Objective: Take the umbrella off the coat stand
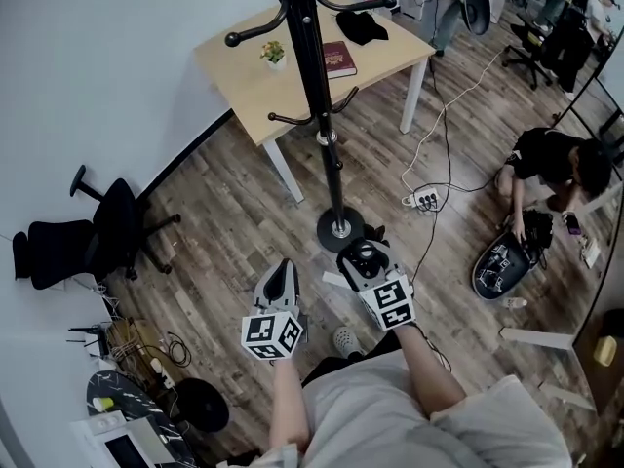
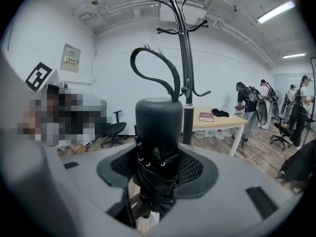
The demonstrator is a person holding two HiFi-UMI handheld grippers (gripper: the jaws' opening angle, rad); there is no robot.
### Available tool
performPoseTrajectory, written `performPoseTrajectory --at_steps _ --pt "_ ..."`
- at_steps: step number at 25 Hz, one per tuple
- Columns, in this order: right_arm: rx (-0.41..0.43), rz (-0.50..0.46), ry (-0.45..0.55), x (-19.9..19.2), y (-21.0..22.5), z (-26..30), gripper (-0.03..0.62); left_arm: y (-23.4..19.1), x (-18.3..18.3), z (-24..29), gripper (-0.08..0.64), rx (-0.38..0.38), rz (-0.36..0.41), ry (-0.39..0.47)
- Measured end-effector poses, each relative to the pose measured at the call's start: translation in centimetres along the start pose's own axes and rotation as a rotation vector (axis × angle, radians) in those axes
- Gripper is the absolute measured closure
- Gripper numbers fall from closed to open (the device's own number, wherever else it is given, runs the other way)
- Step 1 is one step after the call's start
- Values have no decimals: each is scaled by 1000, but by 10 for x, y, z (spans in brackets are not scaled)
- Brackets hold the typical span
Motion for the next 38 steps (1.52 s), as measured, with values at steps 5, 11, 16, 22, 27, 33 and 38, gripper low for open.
performPoseTrajectory --at_steps 5,11,16,22,27,33,38 --pt "5 -20 -14 -1 -22 -14 365 1 -4 -26 538 -5 -2 1" --pt "19 -23 -34 -10 -47 -25 364 1 -10 -52 538 -8 17 -11" --pt "34 1 -22 -15 -60 -34 364 0 -13 -66 538 -8 13 -7" --pt "38 -23 -22 -16 -73 -41 364 0 -16 -78 538 -24 16 -2" --pt "33 -26 -24 -23 -75 -46 365 3 -21 -81 538 -44 29 -1" --pt "36 -1 -39 -26 -72 -48 365 9 -25 -82 538 -81 50 -20" --pt "56 5 -27 -25 -73 -47 365 13 -28 -79 538 -110 39 -16"
Point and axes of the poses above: the fingertips, and each gripper's own axes: z forward along the fingers, y to its right, x out of its top, the point moved 7 cm from there along -z, backward along the fingers, and after that the axes turned 10 degrees about y, right-handed, at the moved point
